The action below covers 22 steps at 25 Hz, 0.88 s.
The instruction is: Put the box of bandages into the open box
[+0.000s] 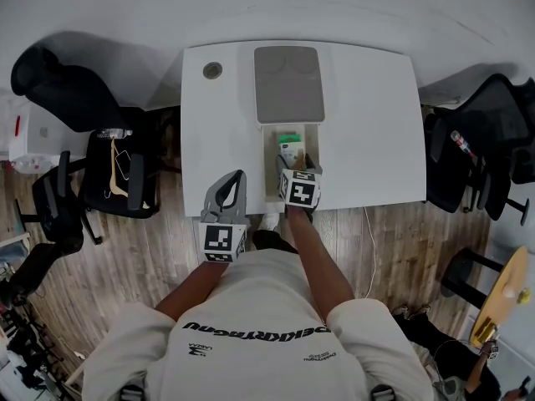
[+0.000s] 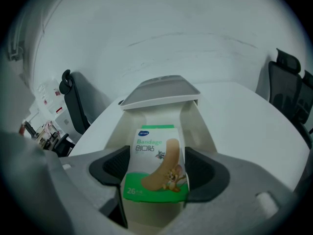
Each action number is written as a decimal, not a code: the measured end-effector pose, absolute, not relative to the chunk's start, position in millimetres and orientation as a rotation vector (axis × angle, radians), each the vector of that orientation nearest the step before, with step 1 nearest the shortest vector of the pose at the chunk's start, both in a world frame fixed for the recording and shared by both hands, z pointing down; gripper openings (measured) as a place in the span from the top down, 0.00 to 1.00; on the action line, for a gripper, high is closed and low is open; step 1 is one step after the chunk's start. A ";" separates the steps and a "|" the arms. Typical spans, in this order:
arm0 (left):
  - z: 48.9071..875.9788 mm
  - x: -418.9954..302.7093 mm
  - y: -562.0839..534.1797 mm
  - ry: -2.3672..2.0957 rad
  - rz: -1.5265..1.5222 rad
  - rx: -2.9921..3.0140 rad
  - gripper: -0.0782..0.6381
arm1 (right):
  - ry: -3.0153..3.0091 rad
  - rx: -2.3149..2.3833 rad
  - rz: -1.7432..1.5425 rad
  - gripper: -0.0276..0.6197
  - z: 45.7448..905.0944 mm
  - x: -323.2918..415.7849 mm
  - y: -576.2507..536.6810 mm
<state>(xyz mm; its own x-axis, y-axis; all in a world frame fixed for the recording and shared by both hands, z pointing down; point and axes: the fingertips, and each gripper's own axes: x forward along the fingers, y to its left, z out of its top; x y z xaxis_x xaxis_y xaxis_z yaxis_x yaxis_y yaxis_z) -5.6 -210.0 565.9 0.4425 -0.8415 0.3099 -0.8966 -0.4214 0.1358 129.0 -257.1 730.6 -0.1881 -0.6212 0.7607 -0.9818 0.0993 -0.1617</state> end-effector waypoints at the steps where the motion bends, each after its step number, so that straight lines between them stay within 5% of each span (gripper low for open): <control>1: 565.7 -5.6 -209.8 -1.498 0.282 2.418 0.89 | -1.866 1.563 0.919 0.42 731.1 128.8 -257.2; 22: 571.4 -10.0 -209.2 -1.513 0.305 2.411 0.89 | -1.777 1.516 0.966 0.42 746.2 128.8 -258.4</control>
